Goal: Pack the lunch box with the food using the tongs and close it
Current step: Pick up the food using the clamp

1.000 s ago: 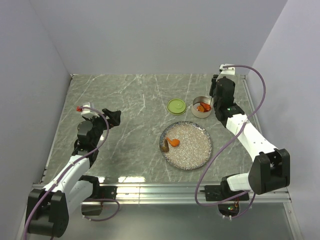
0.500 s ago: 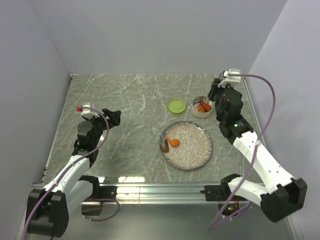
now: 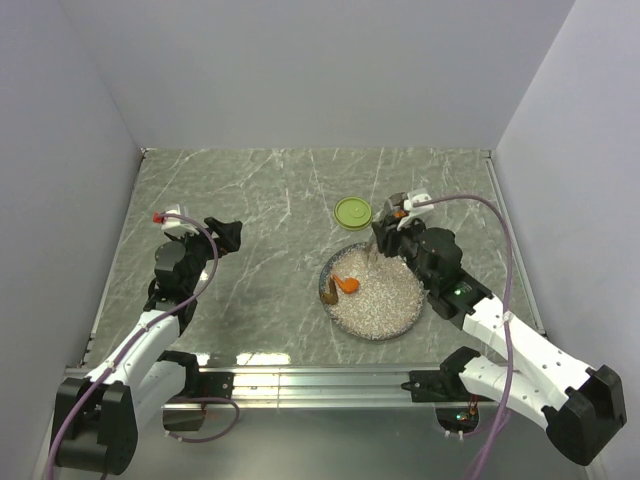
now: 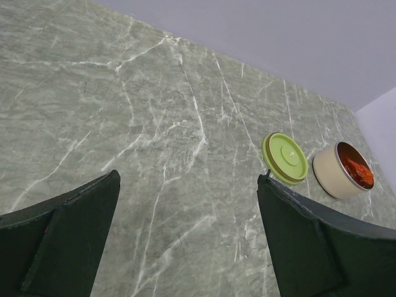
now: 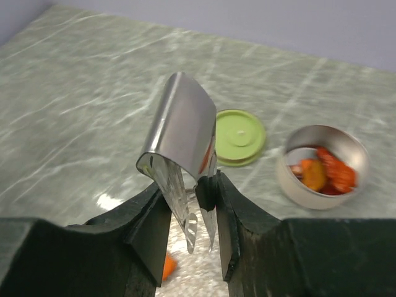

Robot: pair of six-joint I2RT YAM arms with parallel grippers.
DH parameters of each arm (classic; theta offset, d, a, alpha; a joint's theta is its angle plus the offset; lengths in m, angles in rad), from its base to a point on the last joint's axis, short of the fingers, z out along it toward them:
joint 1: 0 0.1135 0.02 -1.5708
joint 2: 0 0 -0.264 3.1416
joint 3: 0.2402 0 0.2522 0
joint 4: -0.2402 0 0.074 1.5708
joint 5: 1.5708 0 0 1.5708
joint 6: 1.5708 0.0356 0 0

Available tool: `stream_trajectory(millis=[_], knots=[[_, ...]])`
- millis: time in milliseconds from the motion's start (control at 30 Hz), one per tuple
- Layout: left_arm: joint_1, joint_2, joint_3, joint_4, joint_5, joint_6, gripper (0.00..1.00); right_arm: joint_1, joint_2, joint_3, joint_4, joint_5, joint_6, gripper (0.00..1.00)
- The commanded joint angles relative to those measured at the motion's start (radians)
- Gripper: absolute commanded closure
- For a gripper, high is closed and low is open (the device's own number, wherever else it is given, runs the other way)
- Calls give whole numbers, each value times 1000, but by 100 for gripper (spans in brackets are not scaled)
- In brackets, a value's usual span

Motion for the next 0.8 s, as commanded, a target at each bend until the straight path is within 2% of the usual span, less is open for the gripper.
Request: stream_trajectory(millis=[0,400,767], knots=[[-4,-3,22,38,19,13,1,28,-48,-12,125,-134,-16,60],[-4,-1,22,38,19,13,1,68,-6,-50,165,-305,-48,54],[-4,-5,20,36,19,13,1,140,-106,-116,114,-251,-48,51]])
